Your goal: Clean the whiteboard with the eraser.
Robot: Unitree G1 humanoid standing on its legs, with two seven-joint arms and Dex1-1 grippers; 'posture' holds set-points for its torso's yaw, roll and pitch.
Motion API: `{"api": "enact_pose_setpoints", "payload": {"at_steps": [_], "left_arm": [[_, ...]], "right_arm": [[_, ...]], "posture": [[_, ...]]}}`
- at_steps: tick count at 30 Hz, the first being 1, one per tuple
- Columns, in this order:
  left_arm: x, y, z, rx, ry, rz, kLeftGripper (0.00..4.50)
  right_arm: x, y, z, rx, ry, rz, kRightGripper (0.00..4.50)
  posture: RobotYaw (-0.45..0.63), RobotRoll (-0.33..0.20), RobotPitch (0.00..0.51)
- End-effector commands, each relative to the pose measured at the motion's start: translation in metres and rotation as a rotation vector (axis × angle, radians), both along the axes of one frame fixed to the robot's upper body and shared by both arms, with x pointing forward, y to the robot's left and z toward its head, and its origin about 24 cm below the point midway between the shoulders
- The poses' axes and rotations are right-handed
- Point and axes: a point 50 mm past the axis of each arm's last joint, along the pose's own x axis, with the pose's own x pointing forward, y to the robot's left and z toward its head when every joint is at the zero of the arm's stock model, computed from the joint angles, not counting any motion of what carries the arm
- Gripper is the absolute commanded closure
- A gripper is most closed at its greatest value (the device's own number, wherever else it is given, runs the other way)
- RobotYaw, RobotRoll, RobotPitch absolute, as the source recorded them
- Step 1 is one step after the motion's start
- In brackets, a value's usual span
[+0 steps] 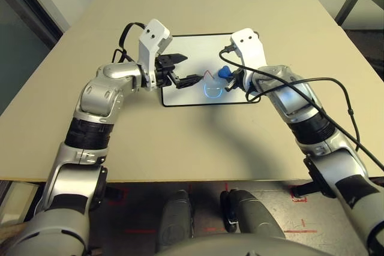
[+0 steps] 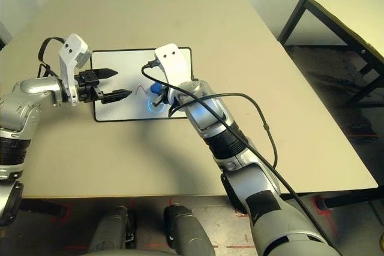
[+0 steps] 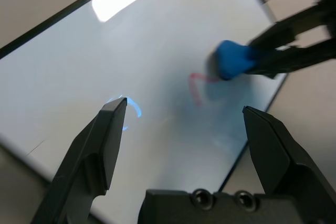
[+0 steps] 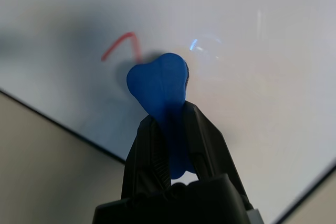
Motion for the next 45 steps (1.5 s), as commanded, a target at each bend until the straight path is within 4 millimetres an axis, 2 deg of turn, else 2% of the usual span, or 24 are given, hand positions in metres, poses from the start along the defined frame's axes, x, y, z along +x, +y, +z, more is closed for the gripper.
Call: {"api": "enact_pose_setpoints", "payload": {"at_steps": [1, 4, 7, 12, 18, 21, 26, 31, 38, 45], "left_arm": [[-0.001, 0.008, -0.007, 0.007, 0.017, 0.022, 0.0], [-0.002, 0.008, -0.008, 0.004, 0.021, 0.018, 0.0], [-0.004, 0.006, -0.009, -0.004, 0.023, 0.016, 0.0], [-0.007, 0.005, -0.011, -0.013, 0.027, 0.014, 0.0], [-0.01, 0.005, -0.013, -0.013, 0.034, 0.013, 0.0], [-0.011, 0.005, -0.013, -0.011, 0.036, 0.012, 0.0], [-0.012, 0.002, -0.014, -0.017, 0.04, 0.003, 0.0], [-0.012, 0.0, -0.012, -0.02, 0.038, -0.001, 0.0], [-0.012, -0.003, -0.011, -0.024, 0.04, -0.006, 0.0], [-0.012, -0.004, -0.01, -0.026, 0.039, -0.008, 0.0]], "right_arm": [[-0.007, 0.012, -0.007, -0.018, 0.014, 0.07, 3.96], [-0.009, 0.016, -0.016, -0.059, 0.032, 0.103, 3.96], [-0.006, 0.017, -0.017, -0.078, 0.02, 0.117, 3.96], [0.008, 0.022, -0.001, -0.061, -0.056, 0.107, 3.96], [0.031, 0.019, 0.024, -0.034, -0.162, 0.051, 3.96], [0.036, 0.018, 0.027, -0.038, -0.174, 0.043, 3.96], [0.031, 0.02, 0.012, -0.076, -0.126, 0.067, 3.96], [0.017, 0.026, -0.008, -0.106, -0.047, 0.114, 3.96], [0.008, 0.027, -0.015, -0.125, -0.007, 0.147, 3.96], [0.011, 0.023, -0.015, -0.124, -0.01, 0.129, 3.96]], "posture": [[0.02, 0.0, 0.1], [0.03, 0.0, 0.101], [0.03, 0.0, 0.103], [0.04, 0.0, 0.105], [0.05, 0.0, 0.106], [0.05, 0.0, 0.106], [0.05, 0.0, 0.108], [0.05, 0.0, 0.108], [0.05, 0.0, 0.11], [0.04, 0.0, 0.109]]}}
